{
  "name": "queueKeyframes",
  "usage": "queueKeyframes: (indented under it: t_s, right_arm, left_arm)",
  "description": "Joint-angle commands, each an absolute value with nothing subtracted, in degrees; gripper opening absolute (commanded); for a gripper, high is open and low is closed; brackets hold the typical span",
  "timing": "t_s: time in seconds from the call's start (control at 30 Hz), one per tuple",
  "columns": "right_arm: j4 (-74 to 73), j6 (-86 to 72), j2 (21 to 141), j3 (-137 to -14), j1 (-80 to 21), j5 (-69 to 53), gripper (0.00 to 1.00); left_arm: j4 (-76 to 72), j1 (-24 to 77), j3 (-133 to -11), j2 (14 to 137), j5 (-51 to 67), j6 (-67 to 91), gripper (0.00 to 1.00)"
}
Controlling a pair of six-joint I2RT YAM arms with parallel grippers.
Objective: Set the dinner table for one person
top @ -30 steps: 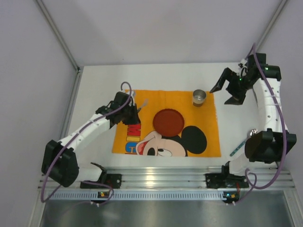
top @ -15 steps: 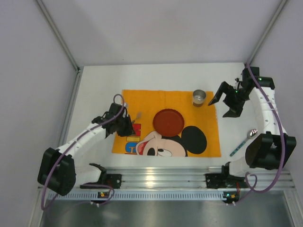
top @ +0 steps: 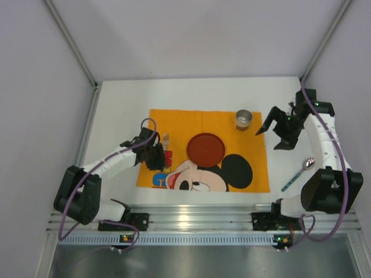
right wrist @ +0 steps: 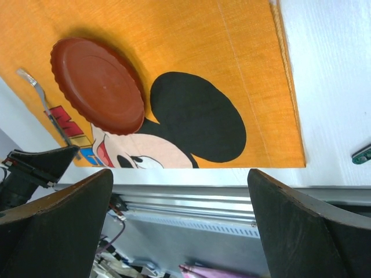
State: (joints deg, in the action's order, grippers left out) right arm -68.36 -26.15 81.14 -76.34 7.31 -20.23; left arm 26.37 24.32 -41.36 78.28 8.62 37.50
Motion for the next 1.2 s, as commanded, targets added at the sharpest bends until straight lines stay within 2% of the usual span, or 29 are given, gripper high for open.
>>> queueKeyframes:
  t_s: [0.0, 0.13, 0.17, 0.23, 0.33, 0.6, 0.8, 1.07, 1.17]
  right_arm:
    - [-66.2, -26.5, 78.3, -75.5, 8.2, -17.5, 1.0]
    - [-64.9, -26.2, 77.5, -71.4, 9.5, -15.5, 1.0]
    - [-63.7, -26.3, 77.7, -70.4, 10.0, -15.9, 1.0]
    - [-63.3, -26.2, 78.2, -67.7, 10.6, -16.3, 1.0]
    - [-62.3, -26.6, 78.0, -65.4, 12.7, -14.0, 1.0]
    - [-63.1, -31.5, 76.6, -61.2, 24.2, 4.8, 1.0]
    - [-56.2, -32.5, 76.6, -49.9, 34.3, 1.1, 1.0]
    - [-50.7, -30.9, 82.1, -48.9, 37.9, 5.7, 0.99]
    - [-48.5, -31.3, 84.5, -48.0, 38.2, 5.6, 0.95]
  left_arm:
    - [26.5, 24.2, -41.8, 77.1, 8.4, 37.3, 0.39]
    - [28.0, 24.2, -42.4, 76.3, 8.6, 36.7, 0.47]
    - [28.3, 24.2, -42.5, 75.9, 9.0, 36.4, 0.52]
    - [29.9, 24.2, -43.9, 75.6, 9.3, 35.9, 0.55]
    - [32.4, 24.2, -46.9, 74.6, 9.0, 34.9, 0.55]
    - [39.3, 24.2, -53.2, 70.8, 7.5, 33.5, 0.54]
    - [41.0, 24.2, -53.3, 69.9, 7.2, 32.5, 0.53]
    - [43.4, 24.2, -55.5, 70.8, 6.8, 30.9, 0.52]
    - [43.7, 24.2, -55.6, 71.3, 6.8, 31.0, 0.51]
